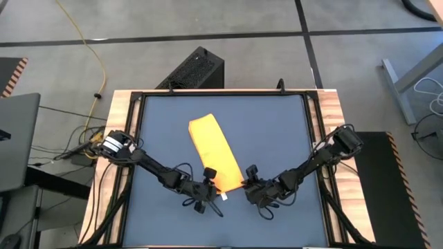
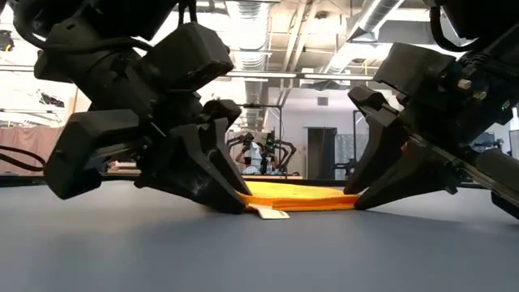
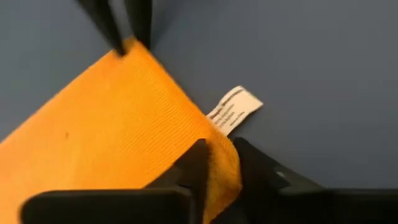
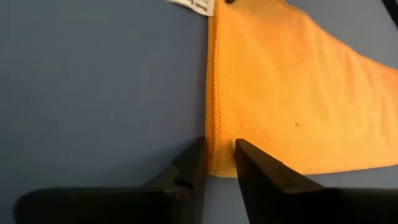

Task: Roll towel
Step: Roll the orange microfiber towel

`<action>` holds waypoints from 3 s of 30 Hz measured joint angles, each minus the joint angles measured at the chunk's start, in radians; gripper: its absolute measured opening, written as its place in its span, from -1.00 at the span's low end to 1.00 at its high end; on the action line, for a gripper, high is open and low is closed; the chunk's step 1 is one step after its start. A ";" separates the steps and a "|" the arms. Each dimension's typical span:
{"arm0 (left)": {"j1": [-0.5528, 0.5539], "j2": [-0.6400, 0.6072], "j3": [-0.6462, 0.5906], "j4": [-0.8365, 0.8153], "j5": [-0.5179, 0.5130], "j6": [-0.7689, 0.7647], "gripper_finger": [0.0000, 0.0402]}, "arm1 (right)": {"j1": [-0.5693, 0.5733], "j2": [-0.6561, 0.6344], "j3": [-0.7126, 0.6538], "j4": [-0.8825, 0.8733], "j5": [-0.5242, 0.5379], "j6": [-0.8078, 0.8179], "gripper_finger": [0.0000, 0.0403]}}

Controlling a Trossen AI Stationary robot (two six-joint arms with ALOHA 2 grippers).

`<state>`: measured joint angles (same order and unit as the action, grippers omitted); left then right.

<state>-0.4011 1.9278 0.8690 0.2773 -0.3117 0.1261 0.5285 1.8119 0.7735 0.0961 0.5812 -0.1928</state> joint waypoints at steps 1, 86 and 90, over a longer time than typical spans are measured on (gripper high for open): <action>0.000 0.000 0.003 -0.010 -0.001 -0.023 -0.80 | 0.000 -0.005 0.000 -0.012 0.001 0.023 -0.54; -0.252 -0.092 0.017 -0.034 0.063 -0.599 -1.00 | 0.090 0.226 0.296 0.127 -0.293 -0.401 -0.29; -0.256 -0.093 0.017 -0.037 0.064 -0.599 -1.00 | 0.104 0.248 0.328 0.101 -0.289 -0.402 -0.29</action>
<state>-0.6571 1.8351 0.8860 0.2405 -0.2478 -0.4728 0.6321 2.0601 1.1018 0.1975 0.2926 -0.5952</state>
